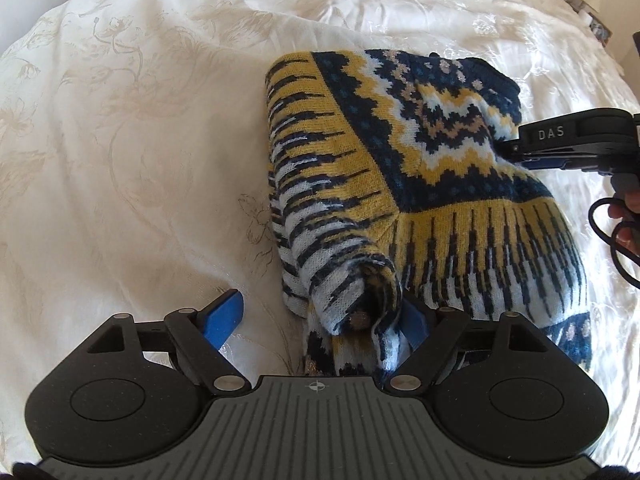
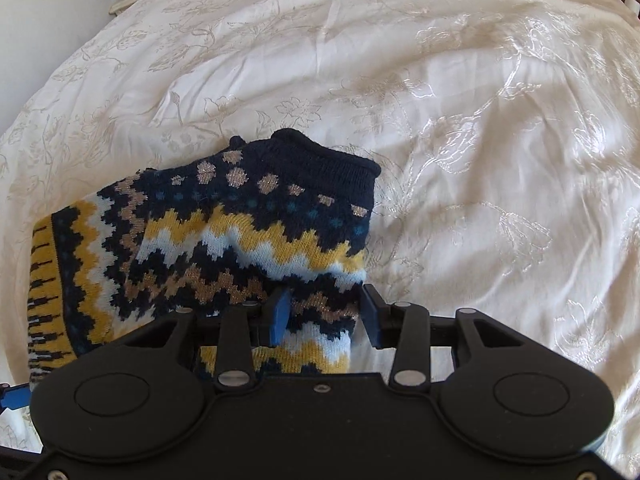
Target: Fold small clothes
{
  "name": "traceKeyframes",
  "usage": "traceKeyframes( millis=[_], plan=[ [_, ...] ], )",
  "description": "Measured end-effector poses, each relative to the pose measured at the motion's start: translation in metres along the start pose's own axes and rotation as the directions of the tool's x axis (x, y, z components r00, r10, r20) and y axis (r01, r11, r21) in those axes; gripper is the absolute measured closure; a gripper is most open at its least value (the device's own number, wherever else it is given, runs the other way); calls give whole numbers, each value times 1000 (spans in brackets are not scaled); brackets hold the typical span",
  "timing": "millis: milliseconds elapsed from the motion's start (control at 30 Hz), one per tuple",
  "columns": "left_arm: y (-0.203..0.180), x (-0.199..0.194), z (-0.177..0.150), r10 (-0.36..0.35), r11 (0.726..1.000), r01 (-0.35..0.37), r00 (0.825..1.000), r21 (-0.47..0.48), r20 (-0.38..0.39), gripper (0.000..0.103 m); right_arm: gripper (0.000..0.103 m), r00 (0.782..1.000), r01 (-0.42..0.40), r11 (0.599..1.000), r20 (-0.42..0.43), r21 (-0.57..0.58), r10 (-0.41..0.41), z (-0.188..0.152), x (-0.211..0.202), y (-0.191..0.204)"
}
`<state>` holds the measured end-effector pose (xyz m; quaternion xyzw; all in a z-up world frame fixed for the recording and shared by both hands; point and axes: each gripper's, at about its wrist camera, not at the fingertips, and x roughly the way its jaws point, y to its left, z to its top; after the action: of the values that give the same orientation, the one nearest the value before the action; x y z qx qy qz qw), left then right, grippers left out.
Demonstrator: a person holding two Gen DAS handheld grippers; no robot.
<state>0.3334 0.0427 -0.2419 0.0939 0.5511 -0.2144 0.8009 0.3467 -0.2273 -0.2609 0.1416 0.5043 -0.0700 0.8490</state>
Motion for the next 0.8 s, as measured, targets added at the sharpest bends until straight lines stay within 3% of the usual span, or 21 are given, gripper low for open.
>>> traceKeyframes(
  millis=[100, 400, 600, 800],
  plan=[
    [1, -1, -1, -10, 1000, 10, 1000, -7, -1, 22, 50, 1000, -14, 1000, 19, -12, 14, -1, -7, -7],
    [9, -40, -22, -73, 997, 72, 995, 8, 73, 23, 33, 993, -83, 992, 93, 92, 75, -30, -52, -39],
    [10, -35, -34, -123, 992, 124, 992, -30, 22, 23, 26, 988, -141, 985, 73, 100, 134, -49, -57, -45],
    [4, -17, -32, -173, 983, 172, 985, -68, -5, 23, 20, 979, -201, 972, 62, 123, 194, -45, -45, -41]
  ],
)
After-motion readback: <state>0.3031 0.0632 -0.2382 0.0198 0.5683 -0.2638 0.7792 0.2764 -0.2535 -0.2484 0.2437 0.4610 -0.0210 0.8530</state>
